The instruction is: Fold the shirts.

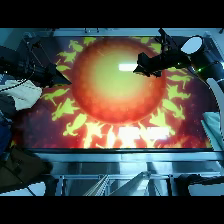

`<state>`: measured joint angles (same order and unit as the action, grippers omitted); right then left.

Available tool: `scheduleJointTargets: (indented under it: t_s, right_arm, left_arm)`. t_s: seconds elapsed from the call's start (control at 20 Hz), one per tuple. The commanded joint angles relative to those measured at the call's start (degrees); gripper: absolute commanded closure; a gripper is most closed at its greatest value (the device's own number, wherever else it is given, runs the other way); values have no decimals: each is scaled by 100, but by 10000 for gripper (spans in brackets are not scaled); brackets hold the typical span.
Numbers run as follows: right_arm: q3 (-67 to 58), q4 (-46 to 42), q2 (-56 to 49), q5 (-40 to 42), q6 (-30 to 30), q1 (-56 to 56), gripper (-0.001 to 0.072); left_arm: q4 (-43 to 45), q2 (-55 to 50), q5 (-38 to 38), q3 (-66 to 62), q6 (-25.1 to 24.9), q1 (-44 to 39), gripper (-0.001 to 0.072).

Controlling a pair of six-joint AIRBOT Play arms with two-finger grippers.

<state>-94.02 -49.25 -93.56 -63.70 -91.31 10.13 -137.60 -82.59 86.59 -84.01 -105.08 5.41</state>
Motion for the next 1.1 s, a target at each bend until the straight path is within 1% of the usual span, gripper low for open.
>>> scheduleJointTargets:
  t_s: [0.0, 0.65, 0.85, 1.0, 1.05]
  right_arm:
    - [-4, 0, -4, 2, -4, 7, 691]
    - [-4, 0, -4, 2, -4, 7, 691]
    - [-4, 7, -4, 26, -2, 7, 691]
    - [-4, 133, -4, 22, 0, 7, 691]
    - [-4, 155, -4, 20, 0, 7, 691]
  left_arm:
    - [2, -2, -2, -7, -7, -2, 702]
    - [2, -2, -63, -7, -9, -2, 702]
    - [-9, -4, -1508, -7, 17, -2, 702]
    - [-31, -2, -2286, -17, 101, 0, 702]
    - [37, -9, -2424, -74, 101, 81, 703]
